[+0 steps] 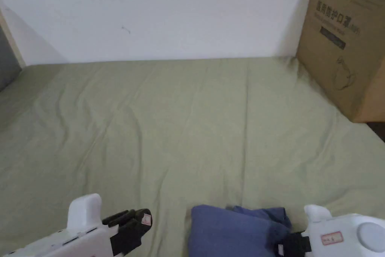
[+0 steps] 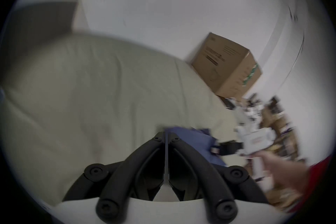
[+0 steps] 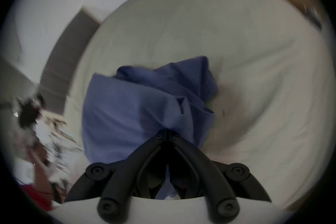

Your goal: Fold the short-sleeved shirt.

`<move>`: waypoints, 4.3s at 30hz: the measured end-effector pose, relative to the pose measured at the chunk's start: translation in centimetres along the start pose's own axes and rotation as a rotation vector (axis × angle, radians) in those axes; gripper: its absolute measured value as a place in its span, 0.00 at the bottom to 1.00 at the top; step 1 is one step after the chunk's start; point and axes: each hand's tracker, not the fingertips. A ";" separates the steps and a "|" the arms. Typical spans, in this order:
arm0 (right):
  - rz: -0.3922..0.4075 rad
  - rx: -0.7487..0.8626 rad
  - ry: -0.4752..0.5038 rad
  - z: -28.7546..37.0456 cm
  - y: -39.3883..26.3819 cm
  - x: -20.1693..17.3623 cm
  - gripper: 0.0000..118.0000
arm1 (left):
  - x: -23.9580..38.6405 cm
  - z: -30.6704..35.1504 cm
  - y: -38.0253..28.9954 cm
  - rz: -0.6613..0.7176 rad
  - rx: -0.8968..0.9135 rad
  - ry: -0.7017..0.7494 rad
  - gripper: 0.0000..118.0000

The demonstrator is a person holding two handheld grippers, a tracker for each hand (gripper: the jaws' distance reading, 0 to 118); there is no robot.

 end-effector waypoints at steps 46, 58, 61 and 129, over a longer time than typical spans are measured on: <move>0.186 0.167 -0.110 3.5 -1.5 -9.6 0.04 | -26.8 9.5 15.1 -0.226 -0.525 1.003 0.27; 0.348 0.230 -0.184 5.1 -2.1 -11.7 0.04 | -20.5 12.6 15.4 -0.110 -0.120 0.847 1.00; 0.349 0.307 -0.168 6.7 -2.4 -12.0 0.04 | -13.1 11.7 11.8 -0.183 0.045 0.676 0.68; 0.538 1.220 -0.471 16.8 -12.9 -20.3 1.00 | 17.0 10.4 -1.9 -0.595 0.745 0.433 1.00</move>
